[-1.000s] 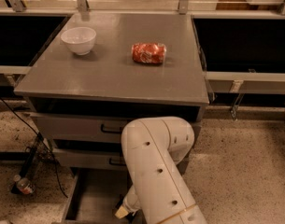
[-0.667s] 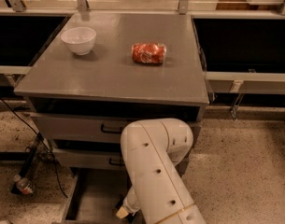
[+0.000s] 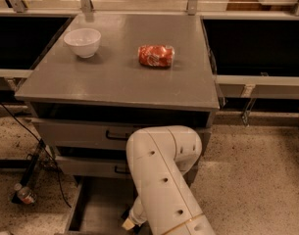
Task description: Pick rxbar chocolate from bottom drawer and place on counter
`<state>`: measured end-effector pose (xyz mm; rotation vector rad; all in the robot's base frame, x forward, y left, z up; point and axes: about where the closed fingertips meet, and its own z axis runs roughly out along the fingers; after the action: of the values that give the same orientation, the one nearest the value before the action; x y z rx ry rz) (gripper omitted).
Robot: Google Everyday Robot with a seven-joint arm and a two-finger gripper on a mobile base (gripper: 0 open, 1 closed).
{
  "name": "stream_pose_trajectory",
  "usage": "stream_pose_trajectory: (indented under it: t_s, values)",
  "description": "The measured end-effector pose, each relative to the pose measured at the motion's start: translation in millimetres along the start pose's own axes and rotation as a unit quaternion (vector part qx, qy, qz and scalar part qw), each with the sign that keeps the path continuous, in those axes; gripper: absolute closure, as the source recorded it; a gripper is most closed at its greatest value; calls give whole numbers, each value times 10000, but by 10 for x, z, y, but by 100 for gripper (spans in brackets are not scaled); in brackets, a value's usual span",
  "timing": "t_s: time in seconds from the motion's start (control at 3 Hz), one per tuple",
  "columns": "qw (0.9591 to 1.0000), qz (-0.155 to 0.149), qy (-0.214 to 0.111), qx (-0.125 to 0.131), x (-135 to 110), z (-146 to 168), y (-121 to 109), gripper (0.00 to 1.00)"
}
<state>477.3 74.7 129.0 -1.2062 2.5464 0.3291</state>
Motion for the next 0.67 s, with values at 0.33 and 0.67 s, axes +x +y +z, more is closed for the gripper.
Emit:
stream_pose_trajectory:
  t_s: [0.33,0.67]
  values:
    - [9999,49,82,-69,69,79,34,30]
    - [9999,55,103,-91,93,98,50,30]
